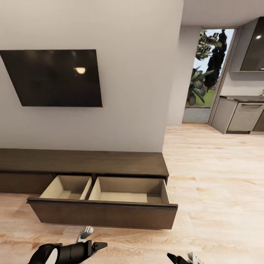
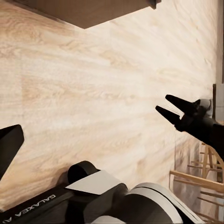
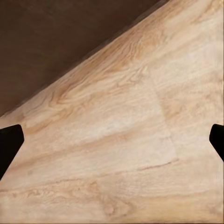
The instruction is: Place each of the two pumpkins and all three candles from the living room inside a cabinet in the living room (use any cabinet), then make sure every cabinet is closed, and position the cauldron so it is next to a table in the living room.
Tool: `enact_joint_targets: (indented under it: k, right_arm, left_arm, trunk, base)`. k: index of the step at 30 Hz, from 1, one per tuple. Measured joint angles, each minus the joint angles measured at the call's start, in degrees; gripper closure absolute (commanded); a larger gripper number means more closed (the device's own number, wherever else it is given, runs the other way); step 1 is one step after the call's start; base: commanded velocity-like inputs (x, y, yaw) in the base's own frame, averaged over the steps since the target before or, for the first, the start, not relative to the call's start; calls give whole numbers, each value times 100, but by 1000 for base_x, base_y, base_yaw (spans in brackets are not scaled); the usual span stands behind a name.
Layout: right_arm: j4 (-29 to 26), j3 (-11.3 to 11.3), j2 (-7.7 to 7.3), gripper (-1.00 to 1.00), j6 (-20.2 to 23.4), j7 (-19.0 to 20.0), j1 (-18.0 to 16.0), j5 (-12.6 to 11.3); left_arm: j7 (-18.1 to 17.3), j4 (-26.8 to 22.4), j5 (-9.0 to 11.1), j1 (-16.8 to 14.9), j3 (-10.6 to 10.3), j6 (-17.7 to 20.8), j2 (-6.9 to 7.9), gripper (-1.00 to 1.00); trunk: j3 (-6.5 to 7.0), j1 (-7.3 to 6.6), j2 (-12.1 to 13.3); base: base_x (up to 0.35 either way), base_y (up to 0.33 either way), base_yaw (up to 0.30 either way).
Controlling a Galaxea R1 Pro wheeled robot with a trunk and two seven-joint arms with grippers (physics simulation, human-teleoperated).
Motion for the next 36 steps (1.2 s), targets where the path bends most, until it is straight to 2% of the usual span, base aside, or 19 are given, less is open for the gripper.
enact_joint_targets:
  k: [2, 4, 9, 14, 20, 23, 26, 36]
  right_arm:
    - [-39, 1, 21, -100, -1, -483, 0, -2]
    - [-57, 3, 47, -100, 0, -723, 0, -2]
    - [-72, 2, 75, -100, -7, -1025, 0, -1]
    - [-75, 1, 77, -100, -180, -1083, 0, 1]
    - [-83, 4, 79, -100, -446, -1062, 0, 4]
    - [-83, 19, 84, -100, -458, -1053, 0, 8]
    - [-83, 209, 78, -100, -485, -1038, 0, 3]
    - [-83, 246, 70, -100, -495, -1031, 0, 2]
  left_arm:
    - [274, 1, 21, -1, -5, -152, -8, -100]
    - [459, 2, 31, 0, -7, -208, -23, -100]
    - [716, 2, 36, -2, -8, -270, -100, -100]
    - [775, 21, 23, 2, -4, -407, -157, -100]
    - [780, 265, 7, -10, -27, -690, -196, -100]
    - [781, 290, 6, -12, -25, -711, -199, -100]
    - [782, 301, 2, -13, -22, -721, -200, -100]
    - [788, 301, -7, -12, -17, -729, -199, -100]
  trunk:
    - [36, -44, 80]
    - [72, -88, 160]
    - [162, -198, 361]
    - [251, -308, 562]
    - [359, -439, 802]
    - [413, -505, 923]
    - [467, -571, 1043]
    - [646, -791, 1444]
  base:
    - [0, 0, 0]
    - [0, 0, 0]
    - [0, 0, 0]
    - [0, 0, 0]
    - [0, 0, 0]
    - [0, 0, 0]
    - [0, 0, 0]
    - [0, 0, 0]
